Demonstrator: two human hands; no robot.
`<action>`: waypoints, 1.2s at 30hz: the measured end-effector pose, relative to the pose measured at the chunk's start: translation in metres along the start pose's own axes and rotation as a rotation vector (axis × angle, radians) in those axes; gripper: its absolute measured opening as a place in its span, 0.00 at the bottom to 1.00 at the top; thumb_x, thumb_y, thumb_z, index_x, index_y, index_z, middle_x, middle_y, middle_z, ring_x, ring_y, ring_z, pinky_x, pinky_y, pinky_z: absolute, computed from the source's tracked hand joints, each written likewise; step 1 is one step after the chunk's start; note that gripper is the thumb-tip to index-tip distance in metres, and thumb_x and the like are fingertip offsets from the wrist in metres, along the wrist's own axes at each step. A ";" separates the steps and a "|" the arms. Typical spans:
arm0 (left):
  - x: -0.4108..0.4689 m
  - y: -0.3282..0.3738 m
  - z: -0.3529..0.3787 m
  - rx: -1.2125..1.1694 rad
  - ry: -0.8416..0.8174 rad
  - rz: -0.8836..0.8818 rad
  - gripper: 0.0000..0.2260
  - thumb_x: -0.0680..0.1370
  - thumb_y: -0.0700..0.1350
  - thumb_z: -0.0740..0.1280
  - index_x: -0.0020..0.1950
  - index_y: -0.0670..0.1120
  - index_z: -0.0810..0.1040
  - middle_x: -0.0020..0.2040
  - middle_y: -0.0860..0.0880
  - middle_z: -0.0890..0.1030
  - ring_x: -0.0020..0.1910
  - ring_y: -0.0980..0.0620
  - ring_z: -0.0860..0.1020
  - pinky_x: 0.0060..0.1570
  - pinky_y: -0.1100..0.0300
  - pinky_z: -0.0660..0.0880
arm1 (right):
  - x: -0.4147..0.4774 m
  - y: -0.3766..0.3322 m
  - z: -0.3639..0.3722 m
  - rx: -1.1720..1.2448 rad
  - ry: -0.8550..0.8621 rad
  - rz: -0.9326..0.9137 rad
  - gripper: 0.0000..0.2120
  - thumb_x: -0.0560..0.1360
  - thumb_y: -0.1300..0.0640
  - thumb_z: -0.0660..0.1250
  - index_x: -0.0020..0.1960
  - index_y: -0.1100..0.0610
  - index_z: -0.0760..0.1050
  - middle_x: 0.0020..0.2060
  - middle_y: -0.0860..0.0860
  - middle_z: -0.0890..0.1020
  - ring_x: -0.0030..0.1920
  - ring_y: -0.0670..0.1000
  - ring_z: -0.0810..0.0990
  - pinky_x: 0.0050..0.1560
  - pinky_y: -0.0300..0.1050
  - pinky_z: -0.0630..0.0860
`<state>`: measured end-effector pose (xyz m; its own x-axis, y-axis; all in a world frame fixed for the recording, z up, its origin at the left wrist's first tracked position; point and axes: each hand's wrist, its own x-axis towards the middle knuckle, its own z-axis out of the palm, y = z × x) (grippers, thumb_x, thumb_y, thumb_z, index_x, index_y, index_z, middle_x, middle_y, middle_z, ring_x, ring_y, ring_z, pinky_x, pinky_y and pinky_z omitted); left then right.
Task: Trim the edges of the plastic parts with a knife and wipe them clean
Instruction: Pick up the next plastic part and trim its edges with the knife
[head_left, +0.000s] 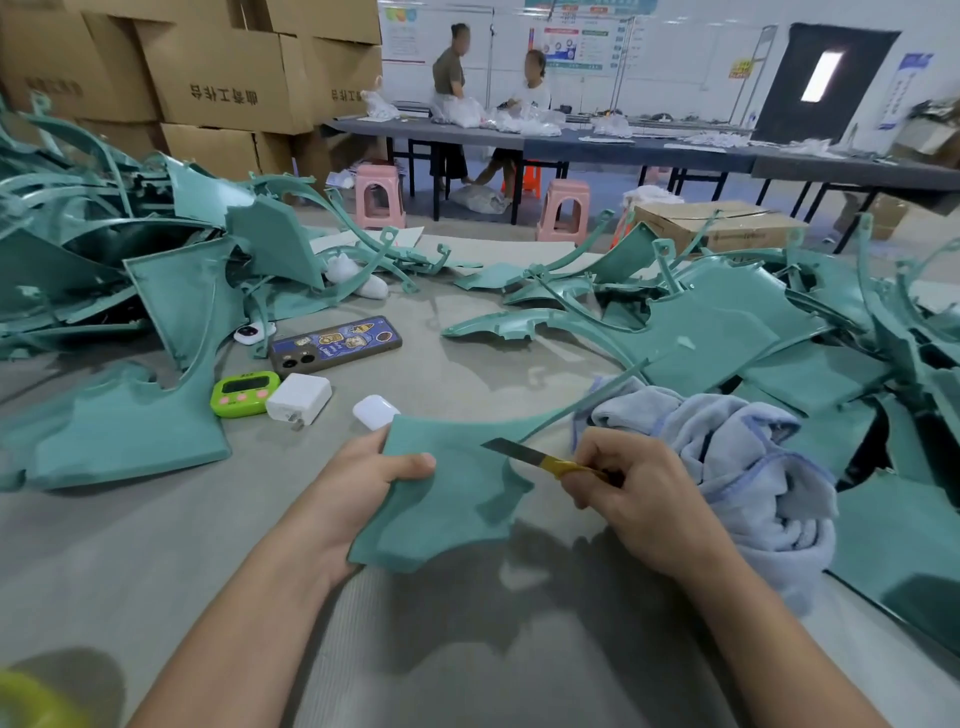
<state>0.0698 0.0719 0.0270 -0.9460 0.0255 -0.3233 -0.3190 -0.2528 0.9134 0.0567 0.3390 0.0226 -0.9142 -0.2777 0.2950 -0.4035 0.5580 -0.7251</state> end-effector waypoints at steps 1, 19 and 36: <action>-0.001 0.001 0.000 -0.029 -0.016 -0.024 0.11 0.79 0.32 0.65 0.58 0.41 0.81 0.50 0.37 0.86 0.40 0.41 0.86 0.32 0.52 0.81 | 0.001 0.000 0.003 -0.014 0.037 0.010 0.10 0.75 0.58 0.73 0.37 0.52 0.74 0.29 0.49 0.79 0.29 0.42 0.70 0.31 0.35 0.66; -0.004 0.005 0.008 -0.219 0.034 -0.289 0.07 0.79 0.34 0.64 0.51 0.33 0.80 0.41 0.37 0.86 0.30 0.44 0.85 0.23 0.57 0.79 | -0.002 -0.002 0.015 -0.099 0.326 0.202 0.13 0.75 0.57 0.74 0.36 0.54 0.72 0.28 0.50 0.80 0.27 0.48 0.70 0.29 0.41 0.67; -0.001 0.005 0.000 -0.189 -0.032 0.049 0.12 0.77 0.35 0.66 0.58 0.44 0.81 0.50 0.39 0.86 0.38 0.43 0.85 0.31 0.53 0.81 | -0.001 -0.012 0.016 0.282 0.170 0.117 0.14 0.76 0.64 0.72 0.34 0.54 0.74 0.27 0.54 0.79 0.26 0.44 0.70 0.29 0.34 0.65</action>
<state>0.0690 0.0706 0.0318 -0.9624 0.0386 -0.2688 -0.2586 -0.4320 0.8640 0.0627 0.3198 0.0208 -0.9563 -0.0771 0.2821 -0.2914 0.3341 -0.8964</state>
